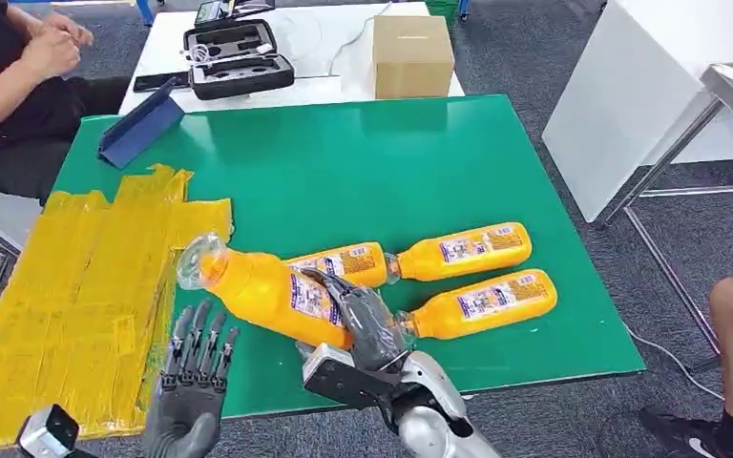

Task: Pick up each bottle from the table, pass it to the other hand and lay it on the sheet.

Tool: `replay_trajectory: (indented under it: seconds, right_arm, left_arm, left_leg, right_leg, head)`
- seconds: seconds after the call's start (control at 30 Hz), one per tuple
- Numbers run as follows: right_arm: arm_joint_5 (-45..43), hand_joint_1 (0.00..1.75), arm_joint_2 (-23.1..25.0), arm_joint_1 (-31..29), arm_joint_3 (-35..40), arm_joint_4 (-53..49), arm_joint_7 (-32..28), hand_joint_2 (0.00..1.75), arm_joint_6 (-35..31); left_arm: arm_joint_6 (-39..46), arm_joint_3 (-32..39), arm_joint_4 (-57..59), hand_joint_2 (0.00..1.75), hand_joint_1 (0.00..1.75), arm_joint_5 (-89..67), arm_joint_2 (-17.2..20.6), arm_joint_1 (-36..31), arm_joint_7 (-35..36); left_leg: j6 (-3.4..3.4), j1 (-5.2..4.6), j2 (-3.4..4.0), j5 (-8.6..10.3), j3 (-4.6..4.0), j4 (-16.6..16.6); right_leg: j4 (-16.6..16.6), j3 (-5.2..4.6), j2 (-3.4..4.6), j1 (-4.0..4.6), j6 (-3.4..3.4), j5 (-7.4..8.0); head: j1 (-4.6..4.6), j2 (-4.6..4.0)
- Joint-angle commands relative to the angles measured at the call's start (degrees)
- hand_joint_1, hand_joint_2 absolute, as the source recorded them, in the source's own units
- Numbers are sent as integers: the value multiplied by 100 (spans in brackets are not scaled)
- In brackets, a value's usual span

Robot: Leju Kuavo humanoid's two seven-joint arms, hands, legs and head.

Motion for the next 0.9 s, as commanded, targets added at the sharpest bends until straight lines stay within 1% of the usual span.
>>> replay_trajectory:
  seconds: [0.03, 0.07, 0.1, 0.13, 0.17, 0.2, 0.27, 0.3, 0.33, 0.37, 0.4, 0.43, 0.47, 0.5, 0.53, 0.57, 0.6, 0.67, 0.7, 0.73, 0.77, 0.8, 0.9]
  right_arm:
    - [-50, 175, 10, -252, 75, 351, -36, 175, 44]
    - [-51, 173, 6, -245, 75, 349, -33, 175, 65]
    - [-45, 175, -1, -240, 78, 351, -23, 175, 98]
    - [-37, 175, 7, -236, 88, 355, -16, 175, 132]
    - [-22, 175, 18, -234, 119, 360, -16, 175, 161]
    - [-5, 175, 24, -228, 152, 358, -18, 175, 184]
    - [148, 173, 41, -150, 361, 306, -35, 175, 291]
    - [228, 175, 11, -143, 519, 293, -50, 175, 336]
    - [287, 173, -20, -152, 706, 305, -73, 175, 380]
    - [320, 175, -43, -149, 853, 305, -95, 175, 397]
    - [396, 175, -84, -147, 1043, 300, -150, 175, 391]
    - [440, 175, -114, -150, 1170, 300, -176, 175, 382]
    - [509, 175, -148, -144, 1300, 283, -216, 175, 365]
    - [516, 173, -152, -120, 1323, 268, -218, 175, 344]
    - [522, 173, -185, -137, 1397, 250, -227, 175, 346]
    - [527, 175, -209, -146, 1448, 236, -231, 175, 346]
    - [527, 173, -209, -146, 1448, 236, -231, 175, 346]
    - [538, 171, -236, -161, 1537, 229, -252, 175, 362]
    - [538, 171, -236, -161, 1537, 229, -252, 175, 362]
    - [546, 171, -230, -183, 1584, 272, -263, 175, 388]
    - [544, 173, -226, -198, 1611, 318, -264, 175, 402]
    - [544, 173, -226, -198, 1611, 318, -264, 175, 402]
    - [546, 173, -207, -204, 1633, 371, -261, 175, 400]
  left_arm:
    - [-312, -849, 679, 175, 0, 183, 803, -268, -139]
    - [-303, -857, 672, 175, 0, 197, 805, -268, -163]
    - [-264, -866, 657, 175, 0, 175, 808, -267, -184]
    - [-239, -881, 637, 175, 0, 173, 816, -270, -188]
    - [-221, -884, 628, 175, 0, 176, 816, -272, -191]
    - [-192, -876, 618, 175, 0, 167, 807, -270, -198]
    - [112, -737, 563, 175, 0, 15, 703, -227, -227]
    - [222, -640, 514, 175, 0, -48, 627, -202, -208]
    - [445, -468, 464, 175, 0, -189, 506, -174, -159]
    - [599, -302, 417, 175, 0, -316, 384, -144, -101]
    - [764, -102, 375, 175, 0, -439, 227, -119, -24]
    - [859, 49, 354, 175, 0, -567, 111, -106, 39]
    - [1052, 243, 331, 175, 0, -779, -38, -92, 86]
    - [1047, 279, 328, 175, 0, -790, -55, -98, 100]
    - [1073, 408, 329, 175, 0, -848, -160, -88, 137]
    - [1081, 507, 334, 175, 0, -942, -235, -76, 165]
    - [1081, 507, 334, 175, 0, -942, -235, -76, 165]
    - [1070, 705, 360, 175, 0, -1095, -393, -85, 212]
    - [1070, 705, 360, 175, 0, -1095, -393, -85, 212]
    - [1033, 729, 383, 175, 0, -1114, -427, -101, 228]
    - [995, 749, 392, 175, 0, -1129, -452, -107, 241]
    - [995, 749, 392, 175, 0, -1129, -452, -107, 241]
    - [983, 752, 396, 175, 0, -1137, -463, -110, 247]
  left_leg:
    - [-6, 2, 3, -5, 32, -11]
    - [-8, 2, 3, -8, 44, -14]
    - [-3, 1, 1, -1, 19, -8]
    - [-6, 3, 4, -7, 32, -9]
    - [-4, 2, 3, -3, 17, -6]
    - [-6, 4, 3, -6, 29, -7]
    - [-3, 2, -1, -1, 14, -6]
    - [-3, 2, 0, -1, 11, -6]
    - [-7, 3, 5, -9, 29, -6]
    - [-4, 3, 3, -4, 15, -5]
    - [-7, 6, 11, -10, 29, -6]
    - [-5, 4, 10, -7, 19, -5]
    - [-7, 5, 10, -11, 29, -4]
    - [-5, 6, 5, -7, 16, -3]
    - [-6, 5, 6, -11, 27, -3]
    - [-3, 3, 4, -5, 14, -4]
    - [-5, 6, 6, -10, 23, -2]
    - [-4, 5, 5, -8, 22, -4]
    - [-3, 5, 2, -5, 10, -2]
    - [-4, 4, 1, -8, 25, -4]
    - [-2, 4, 1, -5, 14, -3]
    - [-3, 5, 4, -9, 26, -3]
    - [-3, 4, 2, -3, 12, -5]
  right_leg:
    - [-7, 29, -6, 1, -10, -5]
    - [-10, 40, -8, 2, -13, -8]
    - [-5, 18, -4, -1, -6, -3]
    - [-7, 31, -4, 2, -10, -6]
    - [-5, 17, -3, 1, -6, -2]
    - [-6, 28, -6, 2, -10, -6]
    - [-4, 14, -5, -1, -6, -3]
    - [-4, 11, -2, -1, -6, -1]
    - [-5, 28, -2, 2, -12, -8]
    - [-5, 15, 0, 0, -7, -2]
    - [-6, 28, 5, 4, -11, -6]
    - [-5, 19, 5, 2, -8, -3]
    - [-4, 28, 2, 3, -11, -8]
    - [-5, 17, 1, 4, -8, -3]
    - [-5, 28, -1, 4, -10, -8]
    - [-5, 15, 1, 2, -6, -3]
    - [-6, 25, 0, 5, -8, -6]
    - [-6, 22, -3, 4, -8, -6]
    - [-5, 12, -3, 3, -5, -3]
    - [-6, 27, -6, 3, -8, -7]
    - [-5, 17, -3, 2, -6, -4]
    - [-8, 28, -3, 4, -9, -6]
    - [-7, 14, -1, 2, -7, -2]
  head:
    - [0, 0]
    - [2, 0]
    - [0, 0]
    - [0, 0]
    - [0, 0]
    - [2, 0]
    - [2, 0]
    - [2, 0]
    - [2, 0]
    - [2, 0]
    - [2, 0]
    - [0, 0]
    - [2, 0]
    - [0, 0]
    - [2, 0]
    - [0, 0]
    - [2, 0]
    - [0, 0]
    - [2, 0]
    - [-2, 0]
    - [2, 0]
    - [0, 0]
    - [2, 0]
